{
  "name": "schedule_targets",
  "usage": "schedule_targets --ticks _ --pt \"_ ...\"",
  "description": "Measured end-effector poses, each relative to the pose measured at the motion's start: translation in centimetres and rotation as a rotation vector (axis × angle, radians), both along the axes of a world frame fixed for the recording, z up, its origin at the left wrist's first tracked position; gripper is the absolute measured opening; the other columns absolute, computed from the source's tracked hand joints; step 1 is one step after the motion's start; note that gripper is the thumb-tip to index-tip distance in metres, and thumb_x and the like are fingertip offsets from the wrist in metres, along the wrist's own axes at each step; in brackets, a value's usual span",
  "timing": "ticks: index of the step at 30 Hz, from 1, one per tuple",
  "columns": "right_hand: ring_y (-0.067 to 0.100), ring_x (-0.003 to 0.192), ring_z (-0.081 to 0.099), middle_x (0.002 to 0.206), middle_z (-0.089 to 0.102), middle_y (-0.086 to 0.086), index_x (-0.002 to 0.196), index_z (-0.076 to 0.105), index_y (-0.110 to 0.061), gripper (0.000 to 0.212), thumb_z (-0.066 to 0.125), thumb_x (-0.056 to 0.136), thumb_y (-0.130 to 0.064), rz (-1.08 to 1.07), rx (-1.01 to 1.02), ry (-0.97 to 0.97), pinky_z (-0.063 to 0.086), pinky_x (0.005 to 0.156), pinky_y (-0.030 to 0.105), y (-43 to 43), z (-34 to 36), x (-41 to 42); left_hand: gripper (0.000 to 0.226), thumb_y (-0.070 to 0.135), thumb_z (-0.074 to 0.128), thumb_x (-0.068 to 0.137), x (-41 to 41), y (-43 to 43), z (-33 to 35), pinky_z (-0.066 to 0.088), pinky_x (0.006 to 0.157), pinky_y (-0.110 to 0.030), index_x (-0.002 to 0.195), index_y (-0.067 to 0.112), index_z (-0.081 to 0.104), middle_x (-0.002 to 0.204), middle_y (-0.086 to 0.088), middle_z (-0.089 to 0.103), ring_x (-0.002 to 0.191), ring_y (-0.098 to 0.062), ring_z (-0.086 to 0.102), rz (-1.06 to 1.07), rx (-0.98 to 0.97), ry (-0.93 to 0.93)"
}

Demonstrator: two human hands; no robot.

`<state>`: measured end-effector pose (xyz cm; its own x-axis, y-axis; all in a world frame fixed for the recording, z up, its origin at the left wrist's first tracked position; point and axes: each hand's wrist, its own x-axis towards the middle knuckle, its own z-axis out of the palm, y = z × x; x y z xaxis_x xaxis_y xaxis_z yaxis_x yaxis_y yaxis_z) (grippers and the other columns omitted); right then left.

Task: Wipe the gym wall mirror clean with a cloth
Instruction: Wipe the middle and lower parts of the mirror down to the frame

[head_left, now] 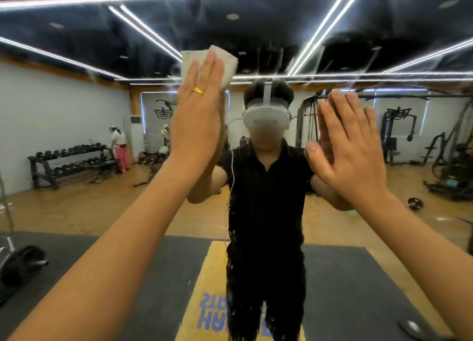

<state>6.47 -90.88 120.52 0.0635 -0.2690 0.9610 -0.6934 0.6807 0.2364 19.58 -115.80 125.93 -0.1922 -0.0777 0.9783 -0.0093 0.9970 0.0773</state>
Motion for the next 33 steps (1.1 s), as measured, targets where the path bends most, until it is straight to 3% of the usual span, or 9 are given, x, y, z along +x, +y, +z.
schedule_targets --ticks 6,10,18,22,26,29,31,33 --pt "0.027 0.159 0.008 0.171 0.018 0.012 0.160 0.030 -0.007 0.070 0.051 0.099 -0.036 0.056 -0.078 -0.100 -0.001 0.129 0.049 -2.0 -0.3 2.4 0.059 0.010 0.040 0.109 0.8 -2.2 -1.7 0.044 0.114 -0.054 0.165 0.018 0.021 0.172 0.001 0.016 0.158 -0.028 0.013 0.008 0.029 0.042" --pt "0.025 0.159 0.012 0.170 0.023 0.010 0.161 0.030 -0.010 0.069 0.050 0.098 -0.032 0.121 0.028 -0.084 -0.004 0.129 0.045 -6.9 0.0 5.2 0.060 0.011 0.039 0.108 0.8 -2.3 -1.6 0.039 0.119 -0.055 0.164 0.018 0.022 0.172 0.001 0.017 0.159 -0.027 0.013 -0.019 0.031 0.041" --pt "0.030 0.159 0.014 0.169 0.021 0.014 0.161 0.028 -0.007 0.068 0.047 0.100 -0.030 0.034 -0.025 -0.018 0.007 0.129 0.051 -10.3 -1.4 4.4 0.058 0.017 0.035 0.109 1.0 -2.3 -0.9 0.024 0.126 -0.050 0.165 0.016 0.022 0.173 0.000 0.016 0.159 -0.030 0.008 -0.093 -0.006 0.037" --pt "0.030 0.158 0.015 0.169 0.022 0.014 0.161 0.029 -0.007 0.068 0.049 0.100 -0.029 0.028 -0.032 -0.008 0.010 0.129 0.052 -10.2 -1.4 4.1 0.059 0.017 0.034 0.106 0.3 -1.6 -0.3 0.023 0.124 -0.061 0.164 0.013 0.021 0.172 -0.003 0.016 0.159 -0.030 0.007 -0.117 -0.056 0.024" --pt "0.030 0.158 0.017 0.169 0.025 0.013 0.160 0.032 -0.007 0.068 0.053 0.099 -0.027 0.040 -0.032 -0.014 0.010 0.129 0.052 -10.0 -1.4 4.1 0.060 0.010 0.036 0.105 0.1 -1.3 -0.3 0.010 0.130 -0.051 0.163 0.008 0.022 0.172 -0.008 0.014 0.158 -0.029 0.003 -0.237 -0.131 -0.033" --pt "0.026 0.157 0.020 0.167 0.031 0.010 0.158 0.037 -0.007 0.064 0.051 0.098 -0.025 0.141 -0.087 -0.080 0.011 0.129 0.051 -10.0 -1.2 5.0 0.059 0.007 0.034 0.104 0.6 -2.3 -0.6 0.001 0.130 -0.031 0.162 0.006 0.022 0.172 -0.010 0.014 0.159 -0.028 0.002 -0.363 -0.171 -0.077" --pt "0.025 0.156 0.024 0.165 0.035 0.011 0.156 0.040 -0.004 0.059 0.046 0.099 -0.020 0.240 -0.125 -0.082 0.011 0.129 0.048 -10.5 -0.4 6.6 0.060 0.008 0.037 0.104 1.0 -3.1 -0.5 0.008 0.129 -0.024 0.162 0.004 0.021 0.171 -0.012 0.016 0.159 -0.028 0.005 -0.408 -0.182 -0.097" --pt "0.027 0.155 0.026 0.164 0.035 0.014 0.155 0.039 -0.001 0.057 0.045 0.099 -0.014 0.318 -0.069 -0.040 0.014 0.129 0.048 -11.8 1.4 8.3 0.063 0.007 0.045 0.102 1.2 -3.8 -0.2 0.019 0.129 -0.036 0.161 0.001 0.022 0.170 -0.017 0.019 0.158 -0.032 0.014 -0.455 -0.202 -0.112"
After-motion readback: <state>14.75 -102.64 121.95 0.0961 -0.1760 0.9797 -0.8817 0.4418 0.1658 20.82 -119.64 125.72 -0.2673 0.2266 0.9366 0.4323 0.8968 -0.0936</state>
